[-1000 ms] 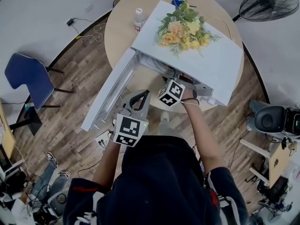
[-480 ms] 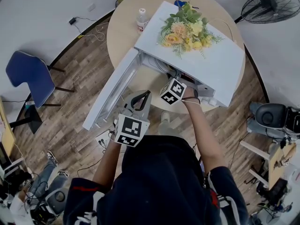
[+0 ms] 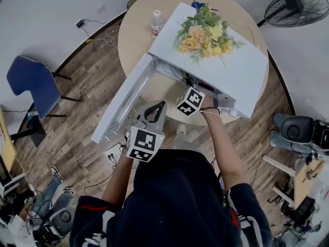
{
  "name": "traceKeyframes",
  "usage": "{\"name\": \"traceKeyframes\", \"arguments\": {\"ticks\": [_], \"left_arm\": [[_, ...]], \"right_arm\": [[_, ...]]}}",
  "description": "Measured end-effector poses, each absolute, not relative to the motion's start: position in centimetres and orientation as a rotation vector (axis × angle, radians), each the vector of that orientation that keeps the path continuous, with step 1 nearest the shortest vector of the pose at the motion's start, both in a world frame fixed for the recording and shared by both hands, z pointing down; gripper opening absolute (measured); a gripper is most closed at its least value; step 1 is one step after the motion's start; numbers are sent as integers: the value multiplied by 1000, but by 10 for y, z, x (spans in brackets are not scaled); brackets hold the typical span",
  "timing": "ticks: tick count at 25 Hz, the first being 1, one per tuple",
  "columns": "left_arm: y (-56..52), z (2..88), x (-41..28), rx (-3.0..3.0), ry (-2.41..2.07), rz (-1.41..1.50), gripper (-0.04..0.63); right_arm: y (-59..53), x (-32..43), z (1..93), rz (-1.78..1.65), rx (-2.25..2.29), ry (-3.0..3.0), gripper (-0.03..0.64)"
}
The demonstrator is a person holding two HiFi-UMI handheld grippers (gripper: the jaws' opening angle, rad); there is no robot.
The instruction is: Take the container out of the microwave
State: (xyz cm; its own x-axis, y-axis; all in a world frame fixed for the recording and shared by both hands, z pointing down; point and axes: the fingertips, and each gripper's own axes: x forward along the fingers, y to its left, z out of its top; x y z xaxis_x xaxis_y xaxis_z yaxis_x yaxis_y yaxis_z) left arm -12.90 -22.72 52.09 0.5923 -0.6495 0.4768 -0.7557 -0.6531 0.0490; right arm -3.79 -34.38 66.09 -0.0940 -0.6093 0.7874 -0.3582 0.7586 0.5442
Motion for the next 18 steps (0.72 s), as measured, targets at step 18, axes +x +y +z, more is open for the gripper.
{"name": "traceKeyframes", "arguments": {"ticks": [18], "left_arm": [[-231,516,-141,2565,-1227,654,12]], "right_arm": [[-316,-54,658,-262,646,-1747,23]]}}
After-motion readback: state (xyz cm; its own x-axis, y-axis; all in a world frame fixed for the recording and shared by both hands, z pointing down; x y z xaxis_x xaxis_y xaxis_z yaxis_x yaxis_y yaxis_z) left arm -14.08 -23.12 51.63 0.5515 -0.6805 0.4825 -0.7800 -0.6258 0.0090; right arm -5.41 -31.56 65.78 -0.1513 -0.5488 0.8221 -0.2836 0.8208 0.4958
